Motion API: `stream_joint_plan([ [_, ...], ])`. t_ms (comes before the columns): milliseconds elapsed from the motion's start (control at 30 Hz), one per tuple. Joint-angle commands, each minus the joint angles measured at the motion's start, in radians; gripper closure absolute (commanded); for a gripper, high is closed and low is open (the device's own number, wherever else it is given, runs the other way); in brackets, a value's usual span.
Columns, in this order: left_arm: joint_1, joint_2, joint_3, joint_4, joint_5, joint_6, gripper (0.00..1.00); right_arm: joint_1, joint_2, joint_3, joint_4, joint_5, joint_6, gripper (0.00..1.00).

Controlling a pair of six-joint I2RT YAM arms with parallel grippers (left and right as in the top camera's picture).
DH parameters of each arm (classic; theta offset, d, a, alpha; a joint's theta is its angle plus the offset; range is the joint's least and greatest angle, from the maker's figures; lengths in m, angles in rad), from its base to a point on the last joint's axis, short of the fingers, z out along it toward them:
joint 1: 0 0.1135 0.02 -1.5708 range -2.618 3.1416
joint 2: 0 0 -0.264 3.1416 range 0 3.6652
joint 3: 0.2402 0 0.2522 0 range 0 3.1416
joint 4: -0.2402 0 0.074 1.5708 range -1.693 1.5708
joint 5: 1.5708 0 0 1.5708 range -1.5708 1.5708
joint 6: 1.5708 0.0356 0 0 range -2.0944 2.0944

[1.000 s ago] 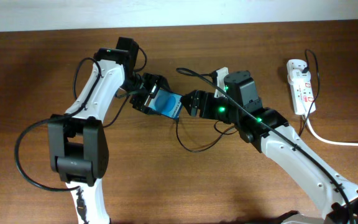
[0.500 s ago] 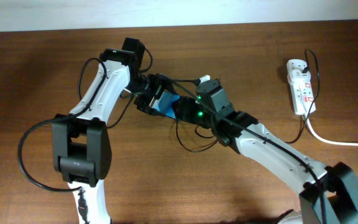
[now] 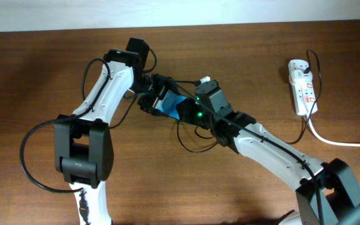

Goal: Plug charger to phone and switch on socket

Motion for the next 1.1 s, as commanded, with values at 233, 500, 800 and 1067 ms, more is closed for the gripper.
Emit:
stream_joint_plan([
  [233,-0.003,0.002,0.025,0.000,0.011,-0.005,1.00,-0.006,-0.004,0.021,0.003,0.013,0.004,0.96],
  [500,0.084,0.002,0.025,0.051,0.149,0.619,0.82,-0.169,-0.092,0.021,0.072,-0.048,0.004,0.96],
  [800,0.227,0.002,0.025,0.291,0.690,0.745,0.49,-0.158,-0.096,0.022,0.437,0.087,0.507,0.96],
  [1067,0.228,0.002,0.025,0.333,0.798,0.679,0.53,-0.090,-0.096,0.022,0.474,0.145,0.659,0.96],
])
